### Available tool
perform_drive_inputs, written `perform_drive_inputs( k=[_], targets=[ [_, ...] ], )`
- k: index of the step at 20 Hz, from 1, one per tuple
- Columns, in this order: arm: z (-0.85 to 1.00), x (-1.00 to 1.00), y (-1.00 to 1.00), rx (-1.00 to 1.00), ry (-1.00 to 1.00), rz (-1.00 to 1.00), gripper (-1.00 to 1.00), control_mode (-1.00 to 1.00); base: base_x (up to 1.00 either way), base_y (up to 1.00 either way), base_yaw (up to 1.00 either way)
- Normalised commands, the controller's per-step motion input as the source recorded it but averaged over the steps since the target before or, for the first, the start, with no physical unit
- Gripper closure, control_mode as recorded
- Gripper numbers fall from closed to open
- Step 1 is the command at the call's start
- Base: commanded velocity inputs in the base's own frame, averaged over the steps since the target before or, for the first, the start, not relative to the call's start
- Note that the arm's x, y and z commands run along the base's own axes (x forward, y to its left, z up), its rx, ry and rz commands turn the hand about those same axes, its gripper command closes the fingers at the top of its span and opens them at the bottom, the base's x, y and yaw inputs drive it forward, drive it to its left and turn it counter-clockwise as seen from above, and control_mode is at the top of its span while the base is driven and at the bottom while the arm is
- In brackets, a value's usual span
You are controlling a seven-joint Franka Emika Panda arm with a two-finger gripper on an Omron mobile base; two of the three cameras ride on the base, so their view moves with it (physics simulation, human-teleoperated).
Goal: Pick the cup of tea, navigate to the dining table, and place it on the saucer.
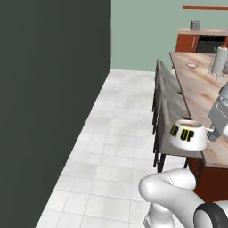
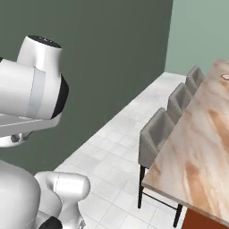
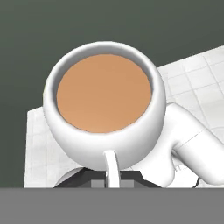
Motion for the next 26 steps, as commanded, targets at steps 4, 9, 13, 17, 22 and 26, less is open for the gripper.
perform_drive_inputs(
  k=[4, 9, 13, 17, 22, 26],
  targets=[
    [0.00, 0.00, 0.00, 0.00, 0.00, 0.00, 1.00, 1.00, 0.84, 1.00, -0.40],
    [0.00, 0.00, 0.00, 0.00, 0.00, 0.00, 1.00, 1.00, 0.99, 1.00, -0.45],
    [0.00, 0.00, 0.00, 0.00, 0.00, 0.00, 1.00, 1.00, 1.00, 1.00, -0.49],
    [0.00, 0.00, 0.00, 0.00, 0.00, 0.00, 1.00, 1.00, 1.00, 1.00, -0.49],
    [0.00, 0.00, 0.00, 0.00, 0.00, 0.00, 1.00, 1.00, 1.00, 1.00, -0.51],
    [0.00, 0.00, 0.00, 0.00, 0.00, 0.00, 1.00, 1.00, 1.00, 1.00, -0.53]
  ],
)
